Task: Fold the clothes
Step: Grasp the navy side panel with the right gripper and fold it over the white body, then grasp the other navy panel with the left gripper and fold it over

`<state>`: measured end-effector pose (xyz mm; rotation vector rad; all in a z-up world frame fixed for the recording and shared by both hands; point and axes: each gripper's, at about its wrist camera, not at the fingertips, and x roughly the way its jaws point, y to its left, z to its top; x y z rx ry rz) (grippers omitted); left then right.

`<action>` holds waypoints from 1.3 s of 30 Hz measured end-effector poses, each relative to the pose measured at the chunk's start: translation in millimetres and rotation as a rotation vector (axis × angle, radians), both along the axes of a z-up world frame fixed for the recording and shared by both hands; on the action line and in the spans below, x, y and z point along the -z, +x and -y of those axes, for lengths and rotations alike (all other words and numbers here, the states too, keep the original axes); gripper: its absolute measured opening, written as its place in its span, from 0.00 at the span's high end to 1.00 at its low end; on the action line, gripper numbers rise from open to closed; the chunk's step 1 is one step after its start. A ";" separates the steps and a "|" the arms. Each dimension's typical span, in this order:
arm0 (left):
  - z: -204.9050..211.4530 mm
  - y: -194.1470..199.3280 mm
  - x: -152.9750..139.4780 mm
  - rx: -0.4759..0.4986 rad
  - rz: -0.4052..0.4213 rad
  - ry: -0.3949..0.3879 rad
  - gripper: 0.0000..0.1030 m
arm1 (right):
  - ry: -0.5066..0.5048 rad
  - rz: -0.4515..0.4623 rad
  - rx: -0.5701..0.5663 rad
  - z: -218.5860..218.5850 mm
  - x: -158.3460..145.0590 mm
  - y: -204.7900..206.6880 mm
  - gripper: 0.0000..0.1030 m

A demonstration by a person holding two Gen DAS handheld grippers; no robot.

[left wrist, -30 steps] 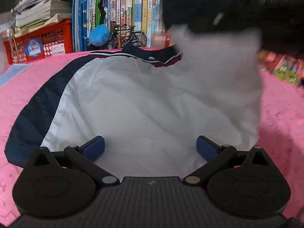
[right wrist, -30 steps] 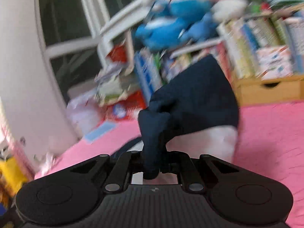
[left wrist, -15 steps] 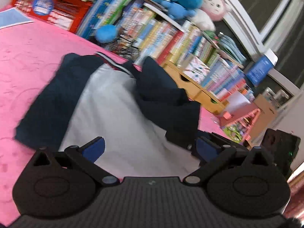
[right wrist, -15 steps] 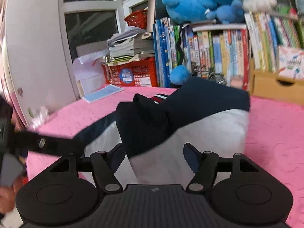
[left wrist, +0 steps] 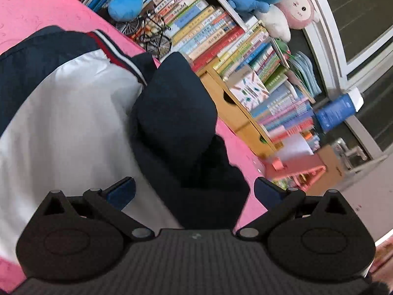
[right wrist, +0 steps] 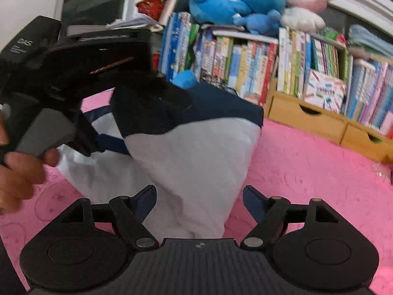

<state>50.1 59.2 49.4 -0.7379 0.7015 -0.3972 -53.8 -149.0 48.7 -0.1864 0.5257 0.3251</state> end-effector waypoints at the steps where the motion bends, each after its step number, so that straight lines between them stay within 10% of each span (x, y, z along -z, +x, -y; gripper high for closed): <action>1: 5.7 1.9 0.2 0.005 0.003 0.024 0.01 | 0.008 -0.006 0.009 2.4 -2.5 0.7 0.23; 10: 17.3 5.5 -3.0 -0.012 0.041 0.081 0.06 | 0.041 -0.039 0.050 51.4 -38.4 -25.1 0.00; 20: 18.1 -6.0 -4.7 -0.063 0.097 0.194 0.77 | 0.275 -0.192 0.226 11.4 18.2 12.1 0.00; 27: 29.7 2.7 1.8 -0.055 0.075 0.201 0.60 | 0.251 -0.123 0.362 9.5 26.4 8.7 0.00; 30: 26.6 5.0 1.6 -0.092 0.074 0.169 0.88 | 0.201 -0.127 0.373 2.9 26.9 11.3 0.01; 39: -14.1 -41.3 -63.5 -0.156 0.356 0.225 0.94 | 0.172 -0.102 0.358 -5.1 24.3 8.5 0.00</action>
